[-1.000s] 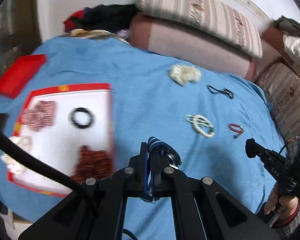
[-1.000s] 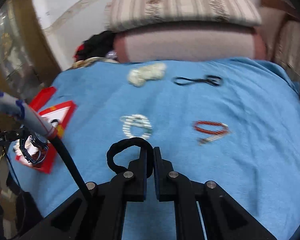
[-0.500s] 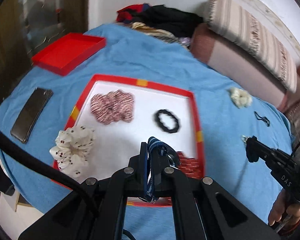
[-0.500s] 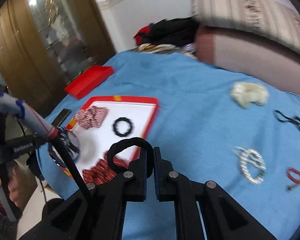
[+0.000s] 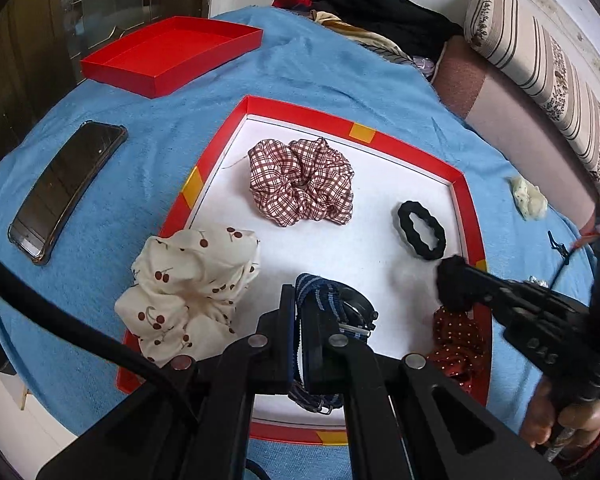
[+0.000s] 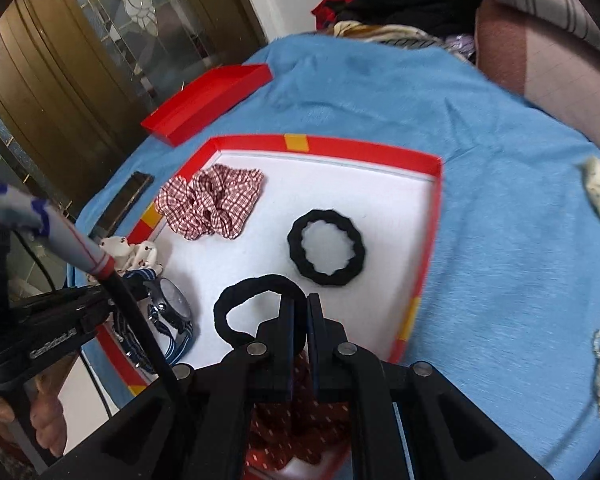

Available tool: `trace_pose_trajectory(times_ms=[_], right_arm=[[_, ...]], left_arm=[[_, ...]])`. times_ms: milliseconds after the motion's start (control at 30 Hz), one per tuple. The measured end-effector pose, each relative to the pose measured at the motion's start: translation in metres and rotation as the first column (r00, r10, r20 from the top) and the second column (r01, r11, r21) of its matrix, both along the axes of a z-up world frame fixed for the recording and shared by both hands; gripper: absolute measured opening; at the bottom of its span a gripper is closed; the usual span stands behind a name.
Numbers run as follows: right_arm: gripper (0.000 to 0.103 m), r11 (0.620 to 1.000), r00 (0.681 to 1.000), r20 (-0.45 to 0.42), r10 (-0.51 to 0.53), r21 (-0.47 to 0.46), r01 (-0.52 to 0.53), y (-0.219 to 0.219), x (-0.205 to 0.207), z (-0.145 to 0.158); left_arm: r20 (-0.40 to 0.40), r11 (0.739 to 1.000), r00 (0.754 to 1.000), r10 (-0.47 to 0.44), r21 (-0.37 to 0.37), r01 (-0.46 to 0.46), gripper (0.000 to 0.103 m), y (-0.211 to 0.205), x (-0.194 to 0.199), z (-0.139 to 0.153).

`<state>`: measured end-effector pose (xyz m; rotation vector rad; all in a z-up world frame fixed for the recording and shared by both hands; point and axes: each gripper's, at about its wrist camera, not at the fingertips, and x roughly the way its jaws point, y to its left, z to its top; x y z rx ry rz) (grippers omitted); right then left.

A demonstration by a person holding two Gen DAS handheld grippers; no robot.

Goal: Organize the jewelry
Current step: 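Grasp blue striped watch with left tool while right tool grasps second black hair tie, place in tray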

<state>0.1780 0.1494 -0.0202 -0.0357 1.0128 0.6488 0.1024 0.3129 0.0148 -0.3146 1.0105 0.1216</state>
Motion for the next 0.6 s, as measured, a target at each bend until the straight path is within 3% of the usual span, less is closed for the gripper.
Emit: trace_pose_trajectory(times_ms=[200,267,300,600], right_arm=[[0.011,0.999,1.000,0.022,0.010,-0.032,-0.009,0.008,-0.006,-0.002],[0.026,0.999,0.999,0.042,0.008,-0.034,-0.007,0.007,-0.009,0.004],[0.028,0.999,0.999,0.051,0.007,-0.034,-0.005,0.007,-0.010,0.006],[0.033,0.999,0.992,0.118,-0.037,-0.022,0.039,-0.028,-0.035,0.036]], left_arm=[[0.024,1.000,1.000,0.011,-0.023,-0.010,0.005,0.001,-0.006,0.009],[0.034,1.000,0.999,0.010,-0.012,-0.010,0.008,-0.003,-0.009,0.015],[0.036,1.000,0.999,0.011,-0.003,-0.011,0.009,-0.004,-0.009,0.018],[0.096,0.997,0.995,0.020,0.066,-0.026,0.039,-0.021,-0.022,0.048]])
